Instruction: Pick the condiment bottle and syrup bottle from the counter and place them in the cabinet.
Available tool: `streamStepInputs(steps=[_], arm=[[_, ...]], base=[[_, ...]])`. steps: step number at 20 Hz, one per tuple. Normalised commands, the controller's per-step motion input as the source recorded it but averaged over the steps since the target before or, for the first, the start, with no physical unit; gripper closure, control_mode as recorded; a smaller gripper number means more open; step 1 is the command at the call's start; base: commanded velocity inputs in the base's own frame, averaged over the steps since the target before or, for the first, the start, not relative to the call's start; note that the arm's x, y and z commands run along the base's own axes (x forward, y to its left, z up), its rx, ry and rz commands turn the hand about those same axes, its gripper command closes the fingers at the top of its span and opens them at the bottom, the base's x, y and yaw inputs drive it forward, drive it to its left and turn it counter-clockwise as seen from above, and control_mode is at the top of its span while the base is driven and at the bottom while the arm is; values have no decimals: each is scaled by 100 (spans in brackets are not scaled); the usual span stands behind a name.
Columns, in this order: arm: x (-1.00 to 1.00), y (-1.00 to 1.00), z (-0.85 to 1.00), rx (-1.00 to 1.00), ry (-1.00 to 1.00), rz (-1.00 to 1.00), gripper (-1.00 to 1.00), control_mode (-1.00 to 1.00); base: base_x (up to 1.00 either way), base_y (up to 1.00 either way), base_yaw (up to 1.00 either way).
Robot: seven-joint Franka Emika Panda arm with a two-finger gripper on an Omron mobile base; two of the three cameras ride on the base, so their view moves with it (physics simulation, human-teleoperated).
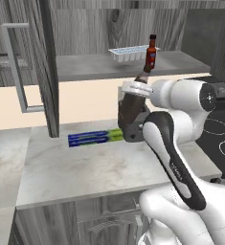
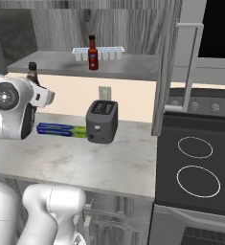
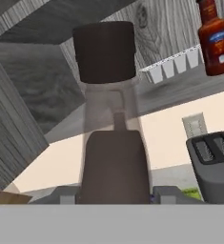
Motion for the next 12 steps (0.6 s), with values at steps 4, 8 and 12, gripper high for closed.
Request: streamStepInputs(steps=[4,8,12], arm=[[-9,0,44,-2,0,7,100,-100],[0,0,34,-8,-2,12,100,-100],[0,0,30,-10,-7,11,100,-100]], base=[[0,0,0],[0,0,0],[0,0,0]])
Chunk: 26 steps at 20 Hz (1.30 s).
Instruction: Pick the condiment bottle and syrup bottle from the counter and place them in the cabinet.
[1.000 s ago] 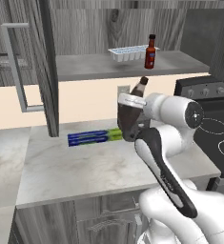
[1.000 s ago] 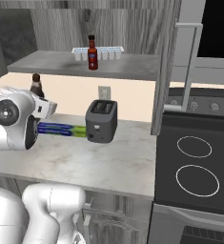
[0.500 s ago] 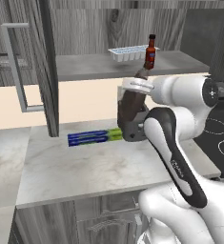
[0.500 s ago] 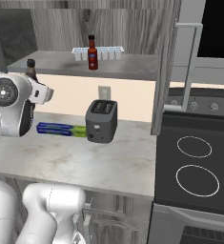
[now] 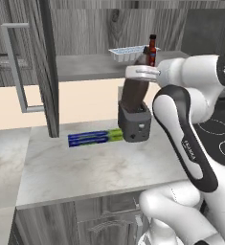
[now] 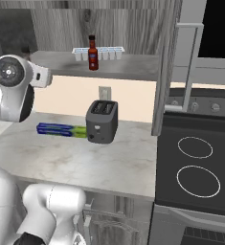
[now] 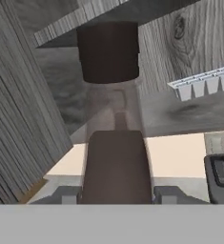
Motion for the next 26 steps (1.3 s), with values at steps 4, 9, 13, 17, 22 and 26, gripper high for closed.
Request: streamStepInputs(steps=[4,9,13,17,22,26], arm=[[0,0,34,-14,-10,9,100,-100],[0,0,33,-16,-16,3,100,-100],[0,0,13,-12,-19,0,100,-100],[0,0,4,-4,-18,0,100,-100],[21,0,0,2,-1,0,100,-100],[40,0,0,7,0,0,100,-100]], base=[[0,0,0],[0,0,0],[0,0,0],[0,0,0],[0,0,0],[0,0,0]])
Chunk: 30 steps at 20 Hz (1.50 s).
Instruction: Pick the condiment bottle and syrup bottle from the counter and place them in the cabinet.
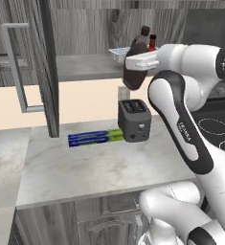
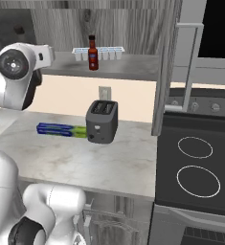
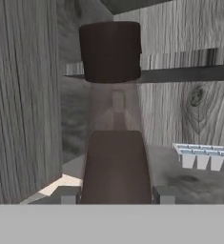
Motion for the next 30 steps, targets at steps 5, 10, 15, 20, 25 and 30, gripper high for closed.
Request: streamStepInputs(steps=[5,10,15,20,25,30], arm=[[42,0,0,4,1,0,100,-100],[33,0,-7,0,3,0,100,-100],[33,0,-9,0,3,0,100,-100],[42,0,-8,0,1,0,100,-100],[50,0,-5,0,0,0,100,-100],[52,0,-4,0,0,0,100,-100]], base=[[0,0,0],[0,0,0],[0,0,0],[0,0,0],[0,0,0],[0,0,0]])
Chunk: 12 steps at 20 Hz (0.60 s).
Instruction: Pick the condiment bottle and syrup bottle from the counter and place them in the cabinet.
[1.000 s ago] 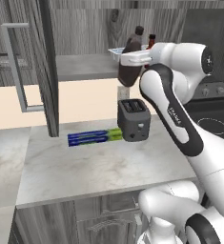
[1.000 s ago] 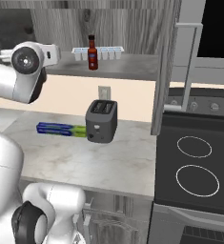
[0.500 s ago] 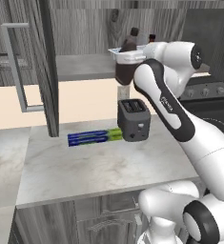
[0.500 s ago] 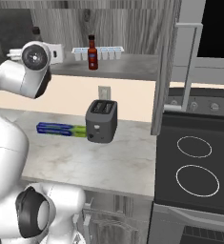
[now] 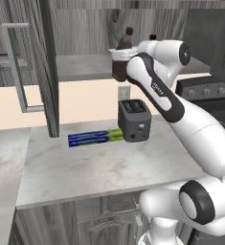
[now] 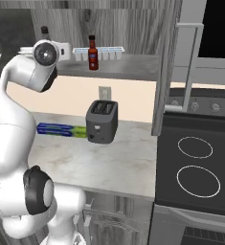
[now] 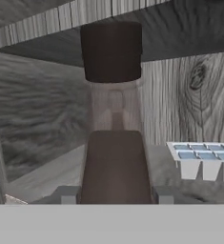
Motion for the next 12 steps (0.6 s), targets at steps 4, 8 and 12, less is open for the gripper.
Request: streamStepInputs(steps=[4,8,12], arm=[[50,0,-3,0,0,0,100,-100],[41,0,-3,0,0,0,100,-100],[30,0,-12,0,0,0,100,-100]], base=[[0,0,0],[0,0,0],[0,0,0]])
